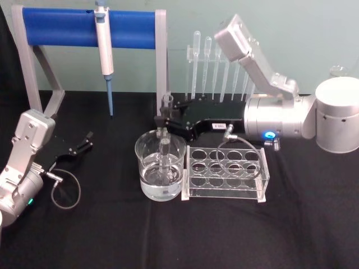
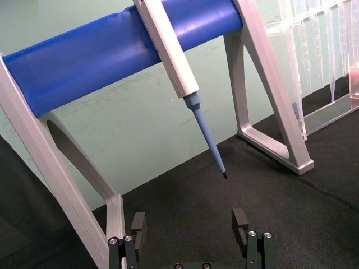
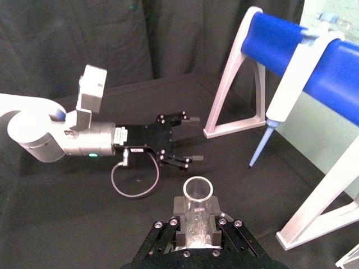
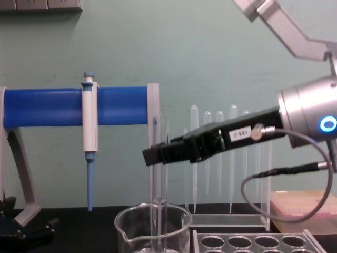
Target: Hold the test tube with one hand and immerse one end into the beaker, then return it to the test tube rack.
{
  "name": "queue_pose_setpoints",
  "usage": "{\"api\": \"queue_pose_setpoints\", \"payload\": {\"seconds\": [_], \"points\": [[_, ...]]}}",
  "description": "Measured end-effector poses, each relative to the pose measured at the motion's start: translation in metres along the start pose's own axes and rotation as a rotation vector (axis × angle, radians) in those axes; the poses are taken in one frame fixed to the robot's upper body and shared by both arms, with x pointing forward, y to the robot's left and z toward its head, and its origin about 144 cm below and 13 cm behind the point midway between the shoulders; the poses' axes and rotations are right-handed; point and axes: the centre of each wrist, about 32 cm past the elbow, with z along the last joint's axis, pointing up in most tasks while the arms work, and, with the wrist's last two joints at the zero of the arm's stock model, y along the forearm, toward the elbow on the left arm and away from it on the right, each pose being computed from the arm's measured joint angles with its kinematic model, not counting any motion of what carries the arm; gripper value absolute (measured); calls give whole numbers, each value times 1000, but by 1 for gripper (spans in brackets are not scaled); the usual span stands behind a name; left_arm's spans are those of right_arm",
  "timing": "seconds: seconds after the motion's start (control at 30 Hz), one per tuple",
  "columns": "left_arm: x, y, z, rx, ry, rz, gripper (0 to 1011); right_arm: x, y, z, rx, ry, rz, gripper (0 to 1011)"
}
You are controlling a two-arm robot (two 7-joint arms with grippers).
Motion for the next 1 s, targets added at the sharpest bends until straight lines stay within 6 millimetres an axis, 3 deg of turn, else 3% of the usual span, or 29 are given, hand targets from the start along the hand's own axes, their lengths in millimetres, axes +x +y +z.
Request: {"api": "queue_pose_setpoints", "payload": {"seconds": [0.5,1.0], "points": [[0,0,0,0,0,0,1000,-6,15,-30,6,-18,-42,224],[0,0,0,0,0,0,1000,-6,19,-38,-21,-6,-31,224]]}}
